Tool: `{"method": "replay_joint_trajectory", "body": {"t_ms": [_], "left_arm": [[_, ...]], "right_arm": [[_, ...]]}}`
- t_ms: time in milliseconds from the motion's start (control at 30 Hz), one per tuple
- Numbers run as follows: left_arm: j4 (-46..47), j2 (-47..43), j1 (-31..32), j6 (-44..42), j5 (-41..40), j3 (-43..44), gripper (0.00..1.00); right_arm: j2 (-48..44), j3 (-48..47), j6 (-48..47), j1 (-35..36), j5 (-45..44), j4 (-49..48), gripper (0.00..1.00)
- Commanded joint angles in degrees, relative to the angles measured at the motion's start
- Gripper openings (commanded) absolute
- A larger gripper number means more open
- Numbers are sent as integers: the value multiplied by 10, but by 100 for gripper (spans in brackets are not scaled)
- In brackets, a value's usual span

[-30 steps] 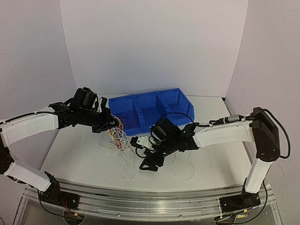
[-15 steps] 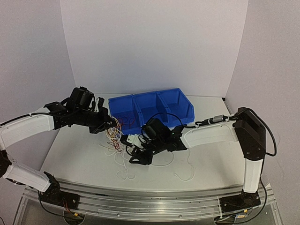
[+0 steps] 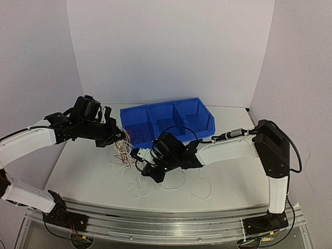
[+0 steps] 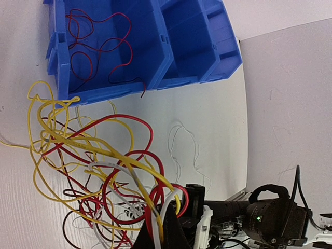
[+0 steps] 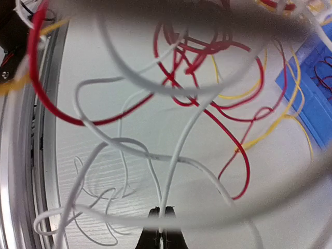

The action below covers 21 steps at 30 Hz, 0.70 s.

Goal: Untangle the cables

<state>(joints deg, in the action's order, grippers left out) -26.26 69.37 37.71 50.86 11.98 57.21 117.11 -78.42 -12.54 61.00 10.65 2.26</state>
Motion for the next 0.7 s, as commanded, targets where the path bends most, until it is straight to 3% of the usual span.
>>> {"method": "replay_joint_trajectory", "body": {"t_ms": [0,367,667], "left_arm": [[-28,-12,1,-11,-48,5,0],[-98,22,-6,-31,-182,24,0],[-104,32,-22,-52,-187,15,0]], "right_arm": [[-72,45,31,2,-120,-6,0],[-189,147,68,2,-287,123,0],[-243,176,142,1,-405,242,0]]}}
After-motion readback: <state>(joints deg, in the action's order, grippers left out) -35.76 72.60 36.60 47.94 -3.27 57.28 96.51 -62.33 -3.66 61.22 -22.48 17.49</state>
